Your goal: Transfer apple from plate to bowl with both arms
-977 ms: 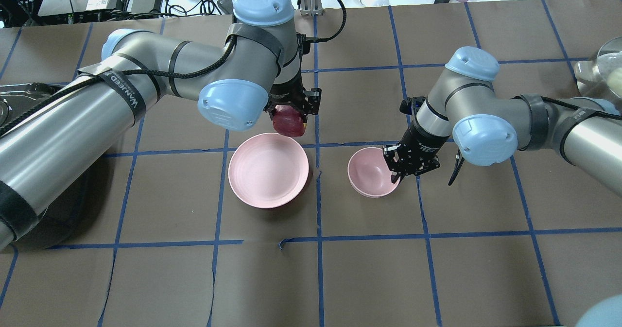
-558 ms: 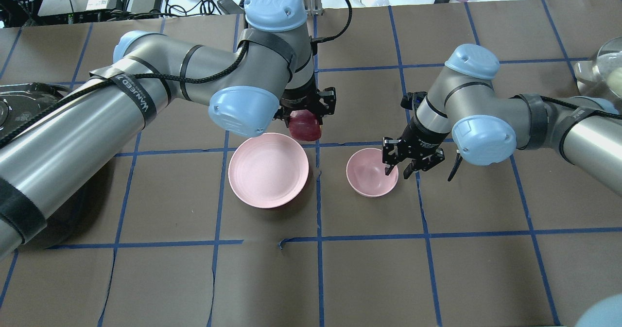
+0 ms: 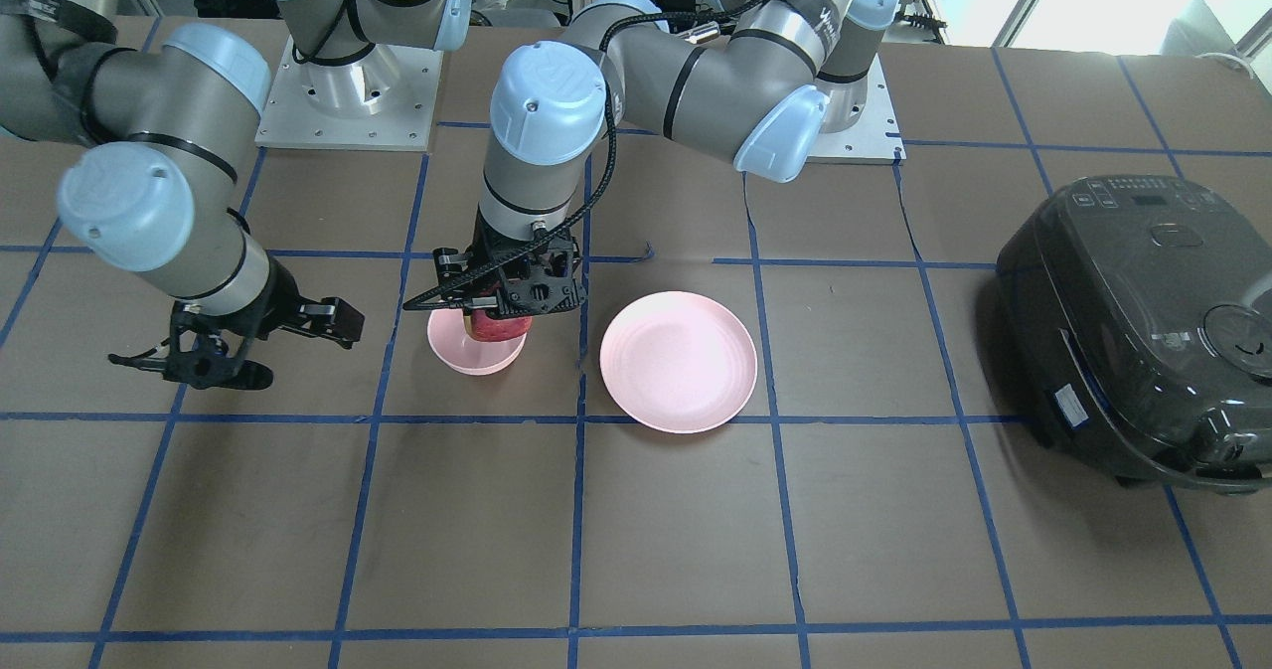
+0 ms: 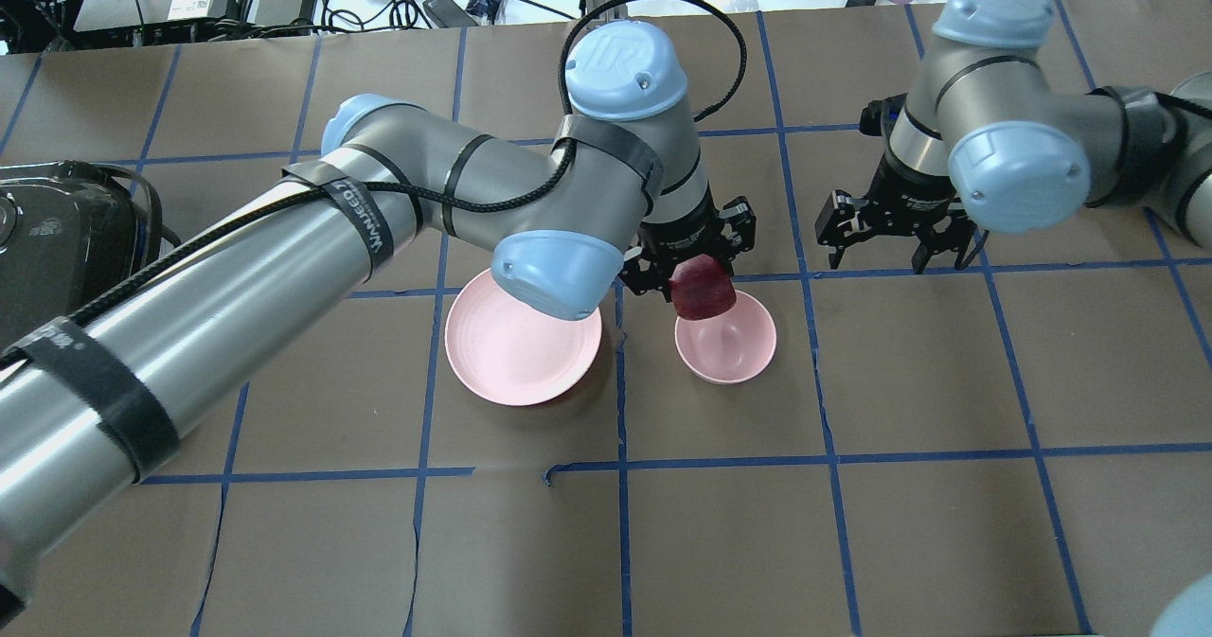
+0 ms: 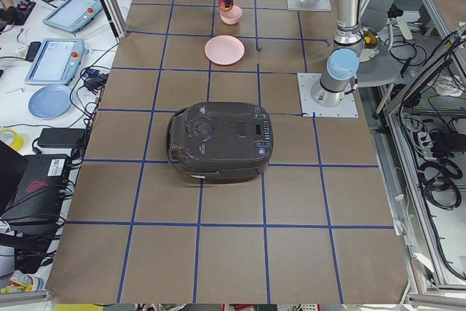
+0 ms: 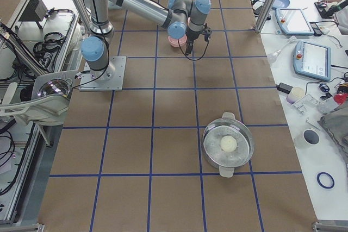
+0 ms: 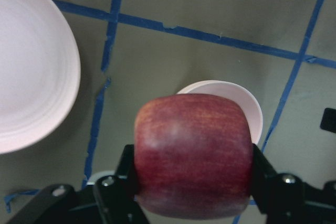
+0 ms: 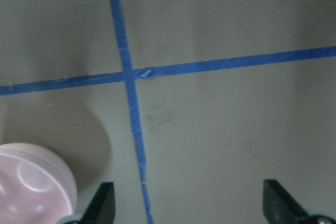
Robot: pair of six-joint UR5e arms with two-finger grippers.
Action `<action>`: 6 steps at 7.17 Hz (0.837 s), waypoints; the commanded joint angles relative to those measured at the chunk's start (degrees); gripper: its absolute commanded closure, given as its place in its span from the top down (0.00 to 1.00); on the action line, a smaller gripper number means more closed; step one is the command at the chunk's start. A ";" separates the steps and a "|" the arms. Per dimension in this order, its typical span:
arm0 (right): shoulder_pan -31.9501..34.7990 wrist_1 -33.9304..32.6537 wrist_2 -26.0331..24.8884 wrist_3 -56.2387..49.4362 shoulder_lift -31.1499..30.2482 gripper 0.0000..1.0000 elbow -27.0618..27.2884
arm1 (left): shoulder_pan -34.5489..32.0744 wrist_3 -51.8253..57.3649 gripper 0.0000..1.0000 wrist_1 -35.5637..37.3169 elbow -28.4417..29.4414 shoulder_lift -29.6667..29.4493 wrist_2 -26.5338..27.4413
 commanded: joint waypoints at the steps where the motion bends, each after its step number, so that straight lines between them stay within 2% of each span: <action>1: -5.42 1.80 -0.48 -0.70 -2.36 1.00 -0.87 | -2.76 -5.22 0.00 4.03 -0.10 -4.41 0.06; 5: -4.91 2.23 -0.83 -0.26 -3.68 1.00 -0.79 | -4.26 -6.02 0.00 4.04 -1.50 -7.16 0.41; 6: -4.91 2.58 -0.83 -0.26 -3.86 1.00 -0.87 | -4.26 -5.75 0.16 4.04 -1.68 -7.33 0.50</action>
